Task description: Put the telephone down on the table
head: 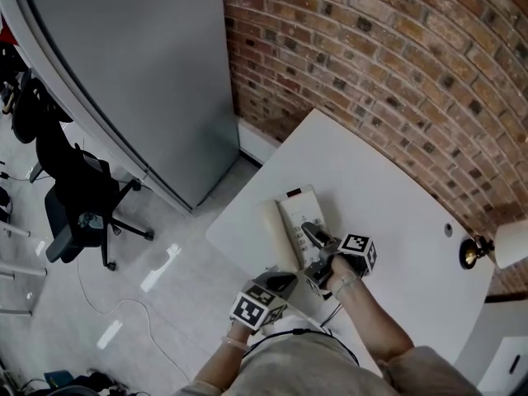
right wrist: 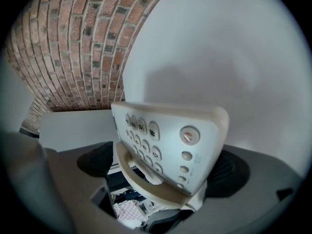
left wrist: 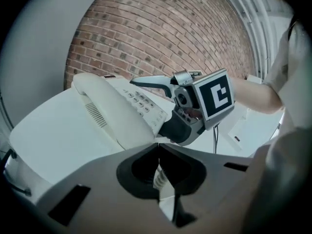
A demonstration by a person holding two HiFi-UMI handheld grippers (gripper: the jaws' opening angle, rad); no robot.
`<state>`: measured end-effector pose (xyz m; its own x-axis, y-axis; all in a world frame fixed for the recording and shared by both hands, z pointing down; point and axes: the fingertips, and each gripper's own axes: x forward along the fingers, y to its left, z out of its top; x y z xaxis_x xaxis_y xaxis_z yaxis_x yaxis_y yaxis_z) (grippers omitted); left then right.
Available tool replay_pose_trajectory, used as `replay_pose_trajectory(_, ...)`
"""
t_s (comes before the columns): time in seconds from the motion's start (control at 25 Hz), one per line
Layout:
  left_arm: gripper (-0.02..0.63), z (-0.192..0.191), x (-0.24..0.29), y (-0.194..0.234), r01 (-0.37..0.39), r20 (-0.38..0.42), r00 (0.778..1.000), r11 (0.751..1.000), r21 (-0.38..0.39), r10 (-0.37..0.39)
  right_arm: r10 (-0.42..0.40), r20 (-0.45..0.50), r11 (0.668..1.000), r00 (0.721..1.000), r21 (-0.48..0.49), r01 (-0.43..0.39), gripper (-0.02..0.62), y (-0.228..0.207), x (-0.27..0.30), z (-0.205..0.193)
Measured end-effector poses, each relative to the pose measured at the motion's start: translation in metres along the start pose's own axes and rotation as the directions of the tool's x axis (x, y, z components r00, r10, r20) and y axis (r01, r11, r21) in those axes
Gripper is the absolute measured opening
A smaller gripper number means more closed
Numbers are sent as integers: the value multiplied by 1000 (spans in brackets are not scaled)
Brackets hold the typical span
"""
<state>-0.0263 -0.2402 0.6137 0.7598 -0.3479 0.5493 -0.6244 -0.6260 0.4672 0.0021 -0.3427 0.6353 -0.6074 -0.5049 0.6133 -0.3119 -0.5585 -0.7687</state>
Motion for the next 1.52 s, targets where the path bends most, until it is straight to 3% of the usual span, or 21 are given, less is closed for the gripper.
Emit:
replay_pose_trajectory(0.36, 6, 7, 11, 1, -37, 2, 999, 999, -31, 37, -34, -46, 999, 998, -10, 34, 588, -11, -12, -10)
replay_pose_trajectory(0.8, 6, 13, 5, 0, -7, 51, 999, 996, -86, 11, 26, -51, 999, 998, -42, -28, 588, -7, -26, -13)
replay_pose_trajectory(1.0, 6, 18, -12, 12, -37, 99, 994, 992, -123, 50, 66, -61, 995, 996, -71, -70, 575, -7, -38, -17)
replay_pose_trajectory(1.28, 6, 20, -42, 35, -127, 148, 978, 979, -158, 150, 113, -7, 981, 994, -158, -113, 236, -8, -57, -15)
replay_pose_trajectory(1.52, 6, 19, -71, 48, -186, 181, 959, 967, -171, 217, 158, 51, 952, 986, -272, -139, 53, -4, -67, -15)
